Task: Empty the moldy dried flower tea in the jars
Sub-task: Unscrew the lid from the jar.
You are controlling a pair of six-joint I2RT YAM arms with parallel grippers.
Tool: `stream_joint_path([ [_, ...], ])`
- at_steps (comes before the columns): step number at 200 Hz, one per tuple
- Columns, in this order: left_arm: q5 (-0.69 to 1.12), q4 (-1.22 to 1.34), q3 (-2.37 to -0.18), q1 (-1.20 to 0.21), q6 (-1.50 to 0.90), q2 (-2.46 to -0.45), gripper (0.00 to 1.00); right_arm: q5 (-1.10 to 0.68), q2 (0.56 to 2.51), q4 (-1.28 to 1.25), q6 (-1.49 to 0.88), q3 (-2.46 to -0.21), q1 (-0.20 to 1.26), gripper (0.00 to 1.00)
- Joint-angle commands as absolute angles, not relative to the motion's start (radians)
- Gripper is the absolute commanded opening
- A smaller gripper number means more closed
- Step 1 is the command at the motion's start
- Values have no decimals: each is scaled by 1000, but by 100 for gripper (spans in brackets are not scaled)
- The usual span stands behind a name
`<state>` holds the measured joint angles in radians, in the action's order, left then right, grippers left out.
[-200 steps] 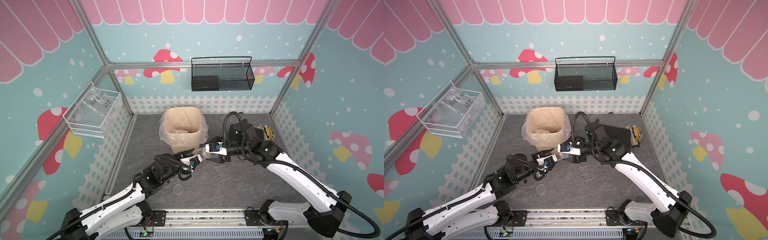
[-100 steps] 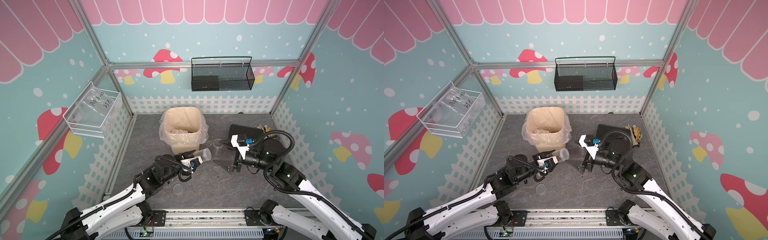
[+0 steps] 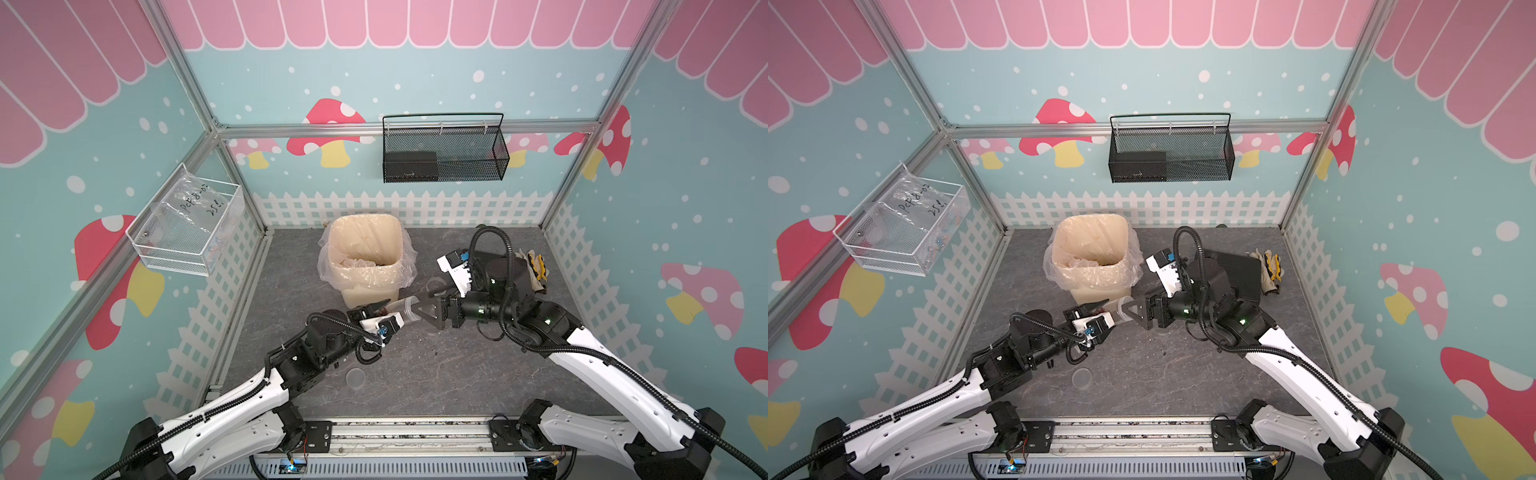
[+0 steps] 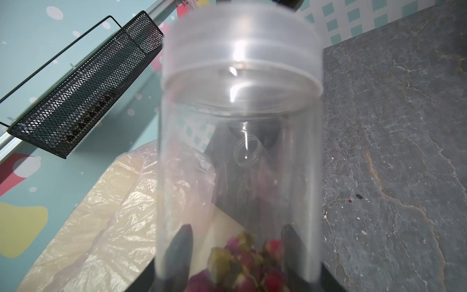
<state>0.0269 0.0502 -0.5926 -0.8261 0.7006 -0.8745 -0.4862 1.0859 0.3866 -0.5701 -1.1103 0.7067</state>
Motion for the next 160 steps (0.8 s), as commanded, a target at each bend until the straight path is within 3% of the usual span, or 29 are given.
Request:
stream_joint_path([
  [1, 32, 66, -579, -830, 721, -858, 0, -555, 1115, 401, -597, -1127, 706, 85],
  [32, 32, 63, -579, -830, 721, -857, 0, -610, 1146, 377, -595, -1126, 706, 76],
  [104, 39, 58, -580, -830, 721, -862, 0, -661, 1167, 364, -482, -1130, 706, 39],
  [130, 45, 58, -581, -830, 718, -863, 0, -623, 1175, 424, -209, -1180, 706, 30],
  [160, 56, 55, -583, -830, 713, -864, 0, -508, 1140, 467, 378, -1182, 709, 23],
])
